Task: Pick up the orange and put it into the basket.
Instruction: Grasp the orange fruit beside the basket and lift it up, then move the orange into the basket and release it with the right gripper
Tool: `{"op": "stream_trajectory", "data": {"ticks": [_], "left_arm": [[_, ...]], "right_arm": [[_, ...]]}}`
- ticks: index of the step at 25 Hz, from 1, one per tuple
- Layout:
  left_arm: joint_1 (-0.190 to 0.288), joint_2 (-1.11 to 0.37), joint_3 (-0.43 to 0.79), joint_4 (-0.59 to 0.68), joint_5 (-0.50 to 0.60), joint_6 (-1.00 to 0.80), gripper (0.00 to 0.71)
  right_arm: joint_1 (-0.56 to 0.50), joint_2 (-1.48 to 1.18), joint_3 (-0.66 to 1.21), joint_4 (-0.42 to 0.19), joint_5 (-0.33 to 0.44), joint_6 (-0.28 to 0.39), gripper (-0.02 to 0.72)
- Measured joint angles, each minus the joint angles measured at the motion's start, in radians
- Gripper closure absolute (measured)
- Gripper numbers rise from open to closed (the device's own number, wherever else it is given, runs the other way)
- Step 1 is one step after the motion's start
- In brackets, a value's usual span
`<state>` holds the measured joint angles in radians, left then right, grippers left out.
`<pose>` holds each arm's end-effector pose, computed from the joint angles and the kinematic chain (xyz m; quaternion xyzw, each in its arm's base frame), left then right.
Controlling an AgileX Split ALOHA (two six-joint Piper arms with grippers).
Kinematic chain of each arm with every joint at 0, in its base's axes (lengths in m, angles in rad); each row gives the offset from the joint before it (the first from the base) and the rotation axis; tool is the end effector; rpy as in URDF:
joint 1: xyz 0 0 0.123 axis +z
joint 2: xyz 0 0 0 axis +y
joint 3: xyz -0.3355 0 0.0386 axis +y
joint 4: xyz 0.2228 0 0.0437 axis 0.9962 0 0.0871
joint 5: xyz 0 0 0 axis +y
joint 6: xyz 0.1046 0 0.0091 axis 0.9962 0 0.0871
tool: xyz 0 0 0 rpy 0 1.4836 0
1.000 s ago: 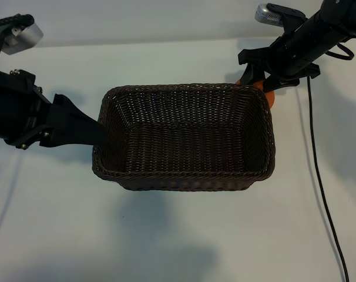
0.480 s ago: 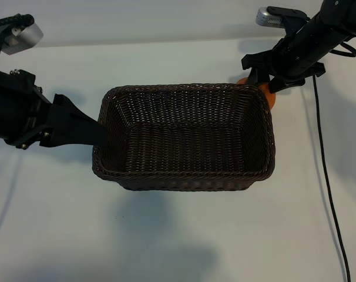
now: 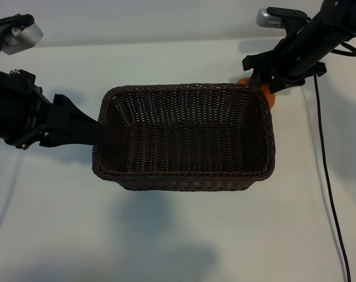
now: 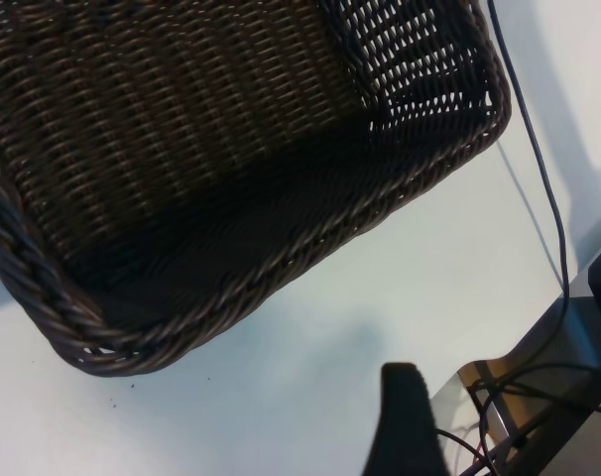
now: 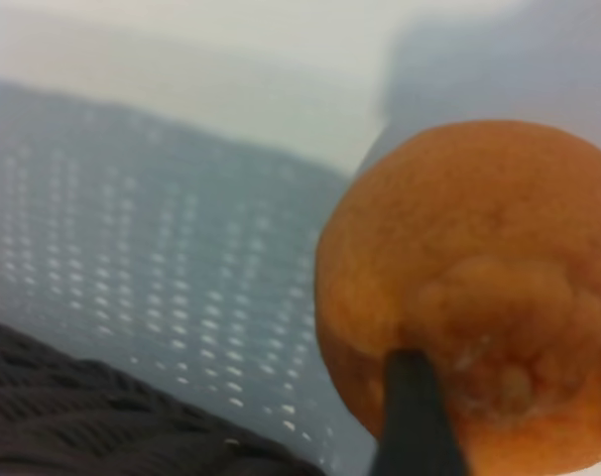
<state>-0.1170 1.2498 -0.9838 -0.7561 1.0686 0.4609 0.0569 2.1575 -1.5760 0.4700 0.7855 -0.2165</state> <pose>0.1863 -0.0855 0.3623 0.1432 0.9144 -0.3172 0.2069 0.4593 0.0599 0.2017 0.0066 0.9722 0.1750 0.1554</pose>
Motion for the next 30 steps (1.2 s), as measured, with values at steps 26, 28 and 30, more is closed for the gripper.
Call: {"op": "stream_trajectory", "data": {"ticks": [26,28,30], "left_arm": [[0.0,0.0,0.0,0.0,0.0,0.0,0.168],[0.0,0.0,0.0,0.0,0.001,0.0,0.168],[0.0,0.0,0.0,0.0,0.006,0.0,0.168]], "right_arm": [[0.0,-0.096,-0.058,-0.012,0.117,-0.001,0.609],[0.0,-0.098,-0.058,-0.013,0.121,-0.001,0.61],[0.0,-0.102,-0.058,-0.023,0.123,-0.001,0.61]]}}
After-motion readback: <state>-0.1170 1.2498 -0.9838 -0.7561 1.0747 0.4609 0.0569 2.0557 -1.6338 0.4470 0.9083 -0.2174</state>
